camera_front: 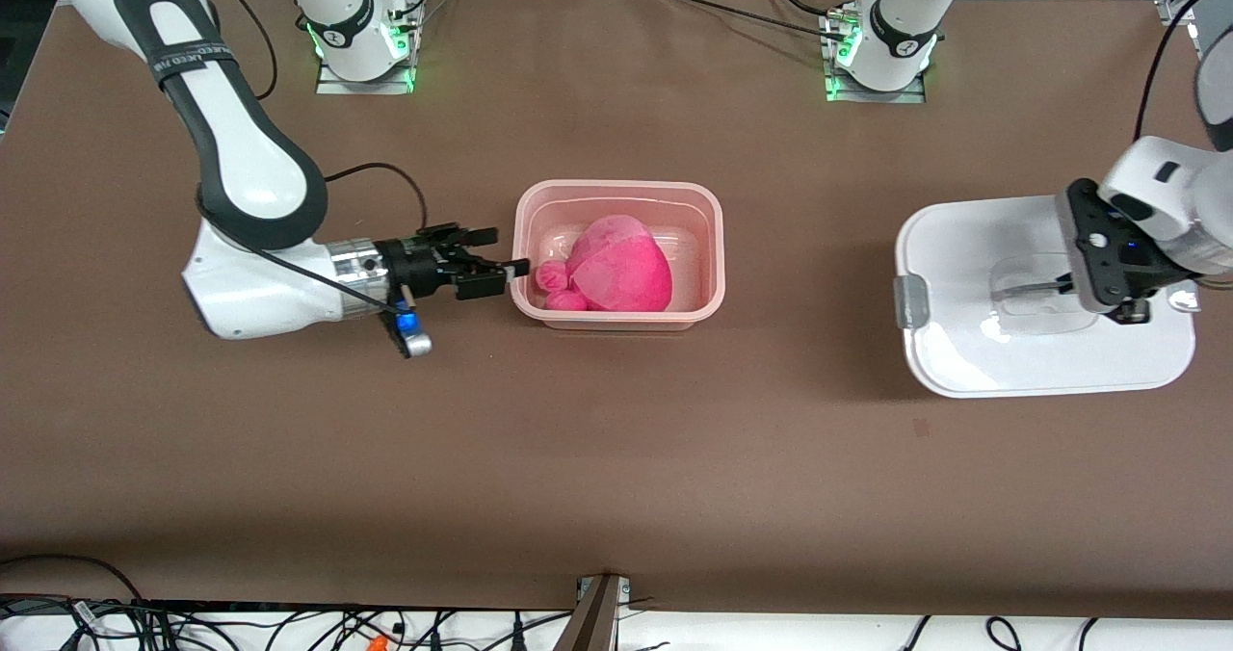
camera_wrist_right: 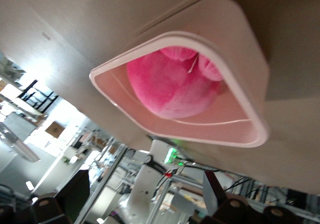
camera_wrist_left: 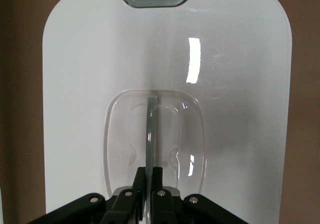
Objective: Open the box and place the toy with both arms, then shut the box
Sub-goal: 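Carry the lid over the box with the left gripper while the right gripper withdraws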
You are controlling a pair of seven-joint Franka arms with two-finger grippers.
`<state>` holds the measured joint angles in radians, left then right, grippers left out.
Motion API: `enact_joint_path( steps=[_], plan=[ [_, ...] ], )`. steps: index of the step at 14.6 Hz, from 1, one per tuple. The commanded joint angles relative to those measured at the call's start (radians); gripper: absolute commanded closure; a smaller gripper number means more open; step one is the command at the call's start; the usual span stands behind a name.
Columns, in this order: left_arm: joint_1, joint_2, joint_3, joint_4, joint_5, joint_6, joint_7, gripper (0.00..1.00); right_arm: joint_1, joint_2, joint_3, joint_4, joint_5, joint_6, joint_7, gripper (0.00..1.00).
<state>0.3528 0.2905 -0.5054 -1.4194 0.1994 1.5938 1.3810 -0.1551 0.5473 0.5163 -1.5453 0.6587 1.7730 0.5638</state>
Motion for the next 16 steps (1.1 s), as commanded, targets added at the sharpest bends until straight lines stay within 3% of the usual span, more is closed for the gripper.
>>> enact_joint_path(
  steps=[1,3,8,11,13,15,16],
  plan=[
    [-0.090,0.015,-0.018,0.014,-0.012,-0.018,-0.031,1.00,-0.009,-0.070,0.005,0.089,-0.302,-0.098,-0.037,0.00],
    [-0.156,0.054,-0.018,0.025,-0.066,-0.018,-0.069,1.00,-0.009,-0.160,-0.033,0.088,-0.472,-0.116,-0.187,0.00],
    [-0.323,0.188,-0.018,0.030,-0.140,0.032,-0.141,1.00,-0.008,-0.337,-0.122,0.012,-0.721,-0.161,-0.438,0.00],
    [-0.451,0.187,-0.016,0.030,-0.115,0.109,-0.336,1.00,-0.008,-0.412,-0.209,-0.091,-0.745,-0.089,-0.565,0.00],
    [-0.561,0.187,-0.018,0.030,-0.011,0.145,-0.422,1.00,-0.008,-0.482,-0.263,-0.218,-0.746,0.017,-0.587,0.00],
    [-0.616,0.191,-0.016,0.021,0.020,0.214,-0.541,1.00,-0.008,-0.561,-0.277,-0.349,-0.732,0.119,-0.585,0.00],
    [-0.639,0.193,-0.015,0.002,0.023,0.266,-0.581,1.00,-0.008,-0.576,-0.286,-0.364,-0.726,0.117,-0.579,0.00]
  ],
)
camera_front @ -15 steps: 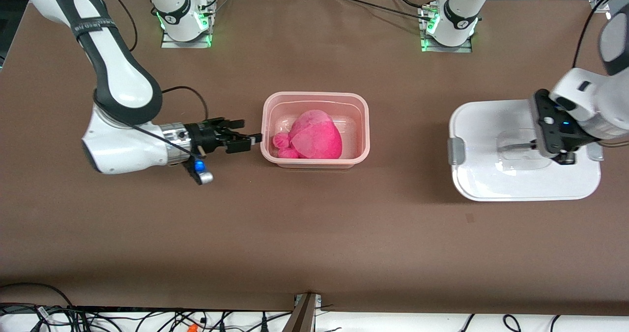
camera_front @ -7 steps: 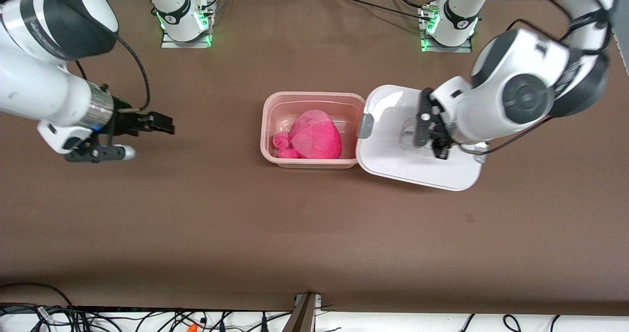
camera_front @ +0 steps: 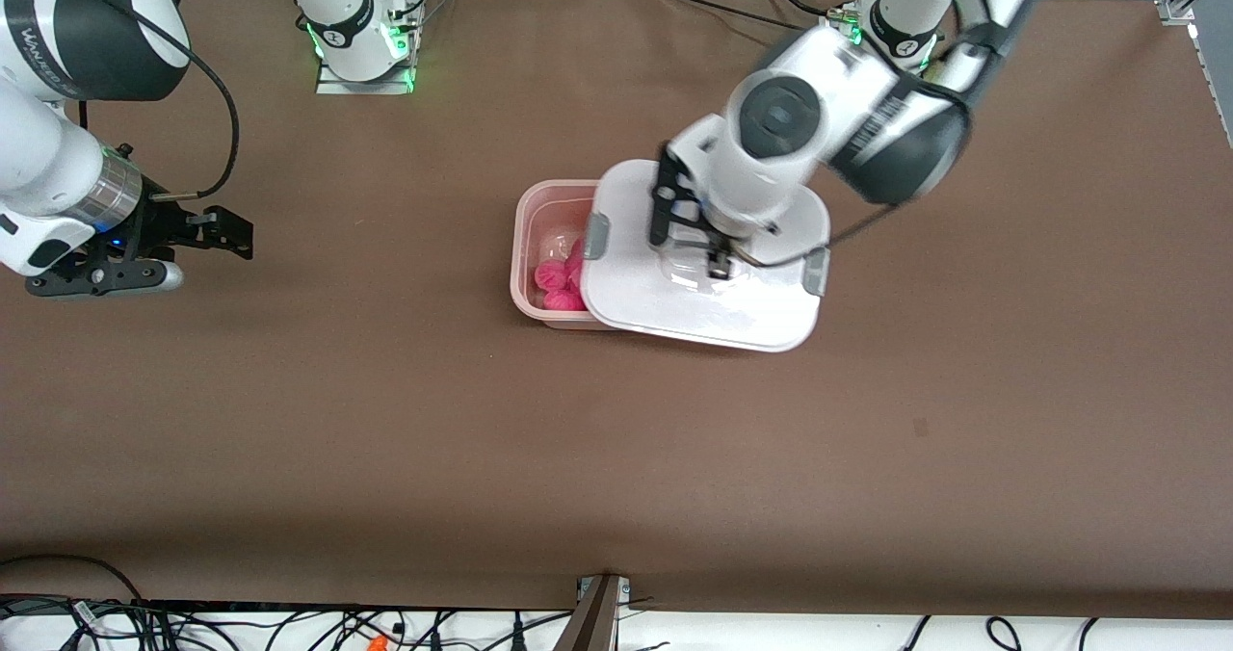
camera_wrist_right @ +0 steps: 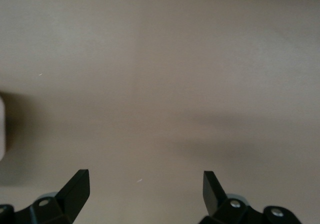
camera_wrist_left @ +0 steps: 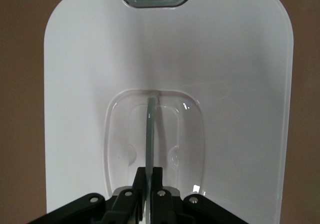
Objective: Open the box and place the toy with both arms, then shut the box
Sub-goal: 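Carry the lid over the box with the left gripper while the right gripper withdraws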
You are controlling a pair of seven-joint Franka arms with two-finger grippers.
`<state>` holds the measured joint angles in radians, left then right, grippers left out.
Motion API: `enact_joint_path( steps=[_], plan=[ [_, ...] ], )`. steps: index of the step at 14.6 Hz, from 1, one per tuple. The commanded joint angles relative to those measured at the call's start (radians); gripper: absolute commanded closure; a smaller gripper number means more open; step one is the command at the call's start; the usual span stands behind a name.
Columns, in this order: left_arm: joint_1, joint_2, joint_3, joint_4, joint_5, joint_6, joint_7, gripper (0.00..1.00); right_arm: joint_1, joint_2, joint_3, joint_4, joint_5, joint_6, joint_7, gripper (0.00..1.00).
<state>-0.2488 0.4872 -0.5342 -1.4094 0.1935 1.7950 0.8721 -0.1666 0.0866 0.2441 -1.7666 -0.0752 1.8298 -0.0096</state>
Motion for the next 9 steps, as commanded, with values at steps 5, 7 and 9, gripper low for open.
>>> enact_joint_path(
  steps=[5,7,9],
  plan=[
    [-0.109,0.073,0.016,-0.028,0.133,0.150,-0.266,1.00,0.006,-0.114,-0.019,-0.139,0.057,0.034,-0.003,0.00],
    [-0.132,0.085,0.013,-0.039,0.165,0.156,-0.332,1.00,0.006,-0.114,-0.019,-0.137,0.057,0.023,-0.004,0.00],
    [-0.150,0.096,0.013,-0.054,0.169,0.159,-0.389,1.00,0.006,-0.116,-0.019,-0.137,0.057,0.022,-0.006,0.00]
  ],
)
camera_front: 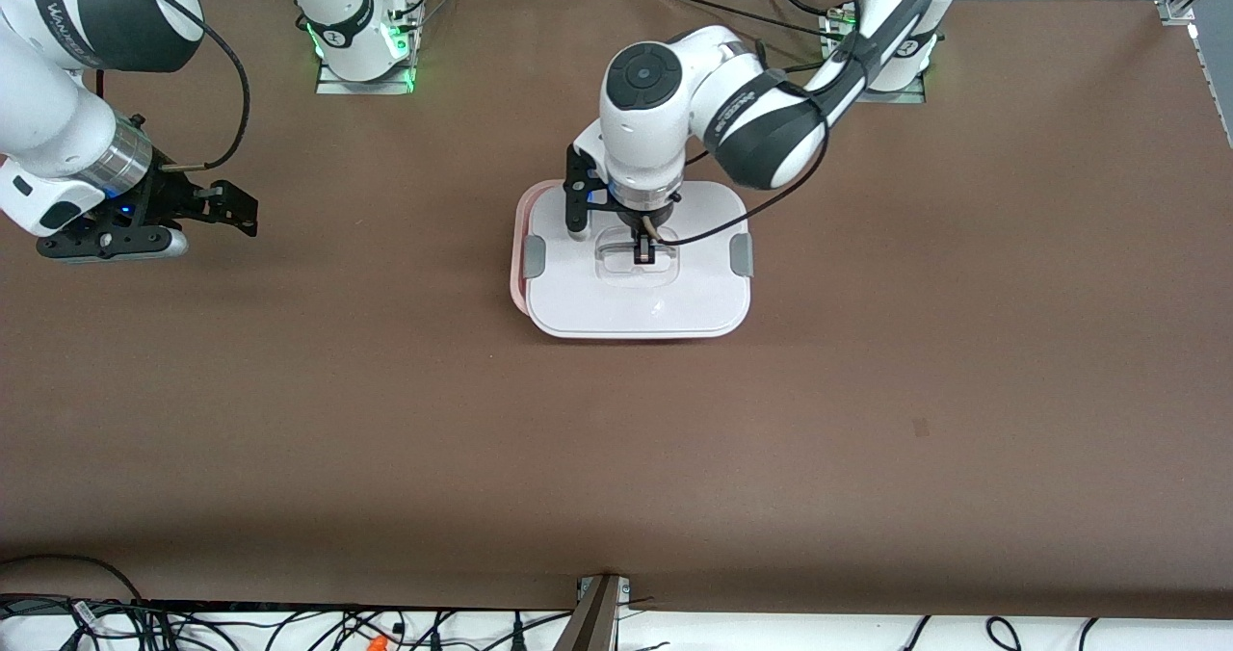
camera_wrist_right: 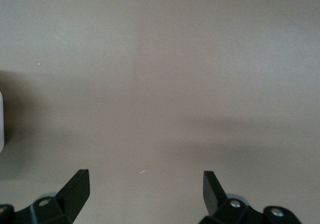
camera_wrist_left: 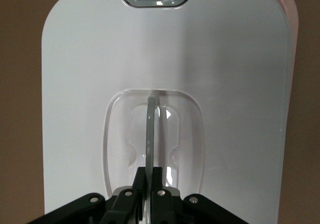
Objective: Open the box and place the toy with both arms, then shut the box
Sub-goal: 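Carry the lid over the box with the left gripper while the right gripper withdraws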
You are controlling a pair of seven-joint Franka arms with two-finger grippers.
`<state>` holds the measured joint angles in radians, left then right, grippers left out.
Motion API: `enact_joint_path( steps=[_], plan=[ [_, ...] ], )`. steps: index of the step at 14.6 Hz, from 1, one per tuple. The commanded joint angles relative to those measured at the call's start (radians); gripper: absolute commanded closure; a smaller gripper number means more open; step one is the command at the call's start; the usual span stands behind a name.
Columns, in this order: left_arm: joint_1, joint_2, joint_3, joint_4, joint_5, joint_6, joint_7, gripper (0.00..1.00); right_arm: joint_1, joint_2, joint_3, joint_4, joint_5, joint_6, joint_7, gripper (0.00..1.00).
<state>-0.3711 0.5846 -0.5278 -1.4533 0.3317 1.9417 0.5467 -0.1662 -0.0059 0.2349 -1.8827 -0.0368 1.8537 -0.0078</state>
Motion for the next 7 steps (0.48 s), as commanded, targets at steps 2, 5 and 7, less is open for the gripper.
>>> enact_joint_path(
  steps=[2,5,7],
  plan=[
    [-0.045,-0.002,0.009,-0.012,0.032,0.014,-0.071,1.00,0.005,-0.023,-0.009,-0.019,0.018,-0.014,-0.009,0.00],
    [-0.045,-0.003,0.009,-0.018,0.033,0.025,-0.071,1.00,0.005,-0.026,-0.019,-0.018,0.018,-0.025,-0.014,0.00],
    [-0.031,-0.012,0.011,-0.044,0.033,0.032,-0.053,1.00,0.005,-0.026,-0.020,-0.018,0.018,-0.025,-0.014,0.00]
  ],
)
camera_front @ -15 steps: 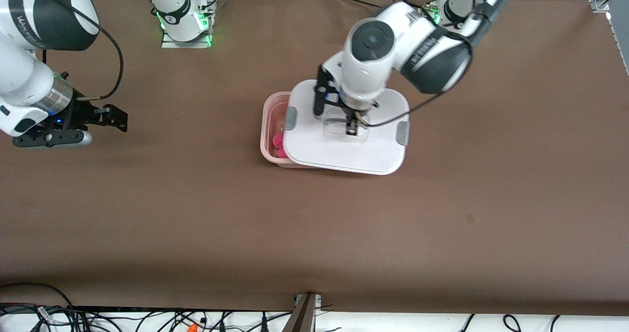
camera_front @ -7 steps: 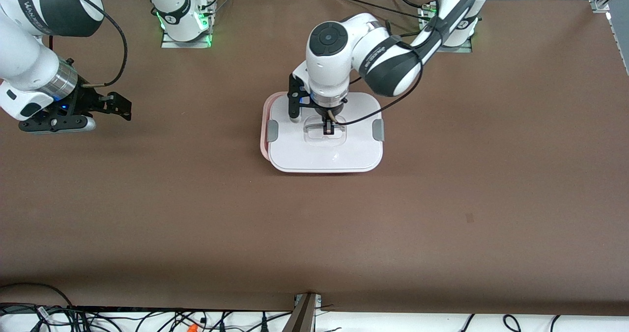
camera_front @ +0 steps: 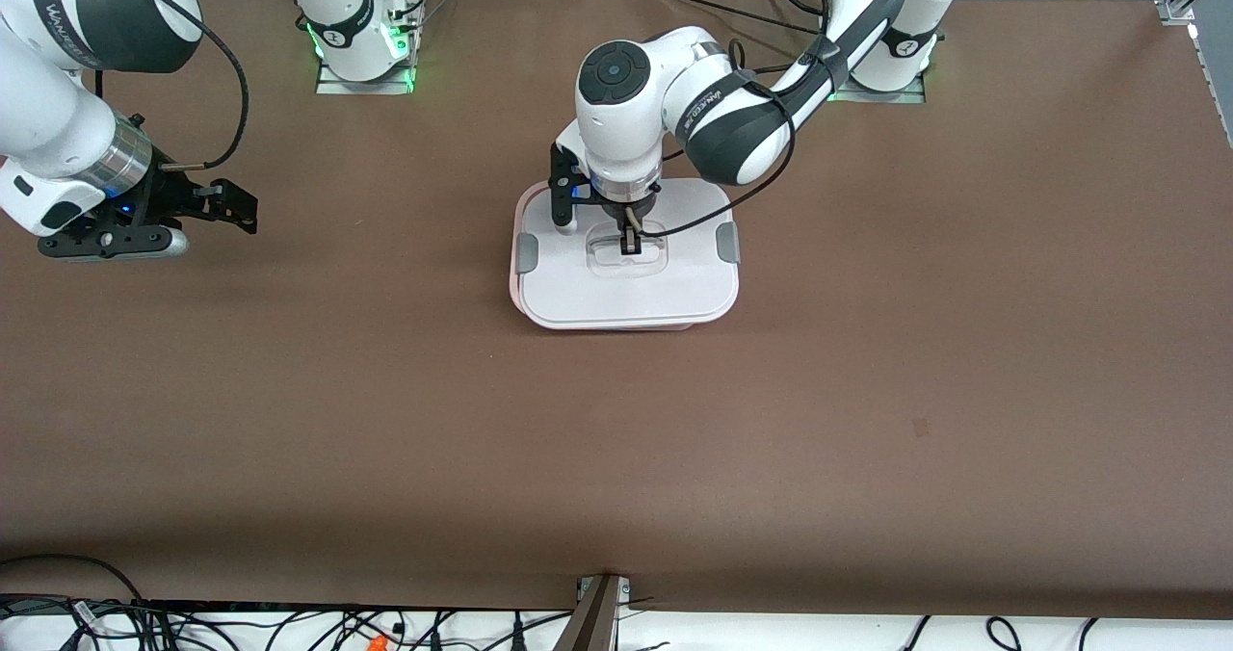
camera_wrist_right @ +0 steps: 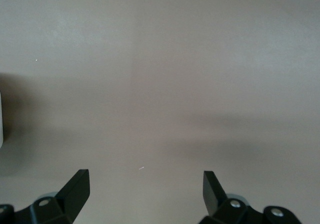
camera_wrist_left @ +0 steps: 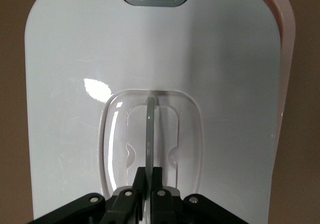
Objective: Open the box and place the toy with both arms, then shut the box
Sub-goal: 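Press the lid down onto the box with the left gripper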
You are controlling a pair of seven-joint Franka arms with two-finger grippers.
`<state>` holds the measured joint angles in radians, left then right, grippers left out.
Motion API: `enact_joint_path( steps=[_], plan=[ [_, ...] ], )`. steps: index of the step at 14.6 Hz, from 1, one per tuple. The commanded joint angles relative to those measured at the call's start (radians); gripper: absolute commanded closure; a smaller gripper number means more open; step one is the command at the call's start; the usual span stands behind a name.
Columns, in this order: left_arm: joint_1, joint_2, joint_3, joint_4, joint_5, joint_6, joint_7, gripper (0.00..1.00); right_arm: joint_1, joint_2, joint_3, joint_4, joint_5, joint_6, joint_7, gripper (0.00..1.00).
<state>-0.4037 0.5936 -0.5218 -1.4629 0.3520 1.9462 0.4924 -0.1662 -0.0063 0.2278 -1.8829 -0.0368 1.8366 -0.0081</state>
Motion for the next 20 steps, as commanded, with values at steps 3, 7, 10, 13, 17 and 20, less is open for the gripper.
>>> enact_joint_path(
  steps=[3,7,10,13,17,20],
  plan=[
    [0.095,-0.064,-0.035,-0.040,-0.007,0.016,0.115,1.00,0.005,-0.024,-0.013,-0.018,0.017,-0.008,-0.013,0.00],
    [0.108,-0.064,-0.063,-0.042,-0.014,0.031,0.110,1.00,0.005,-0.024,-0.013,-0.016,0.017,-0.007,-0.013,0.00],
    [0.088,-0.055,-0.081,-0.053,-0.016,0.034,0.060,1.00,0.005,-0.024,-0.013,-0.016,0.017,-0.007,-0.015,0.00],
    [0.068,-0.040,-0.078,-0.103,0.037,0.077,0.031,1.00,0.005,-0.024,-0.013,-0.016,0.017,-0.007,-0.015,0.00],
    [0.068,-0.032,-0.080,-0.106,0.051,0.122,0.015,1.00,0.005,-0.024,-0.013,-0.016,0.017,-0.007,-0.015,0.00],
    [0.068,-0.028,-0.076,-0.108,0.051,0.123,0.014,1.00,0.005,-0.023,-0.013,-0.016,0.017,-0.007,-0.015,0.00]
  ],
)
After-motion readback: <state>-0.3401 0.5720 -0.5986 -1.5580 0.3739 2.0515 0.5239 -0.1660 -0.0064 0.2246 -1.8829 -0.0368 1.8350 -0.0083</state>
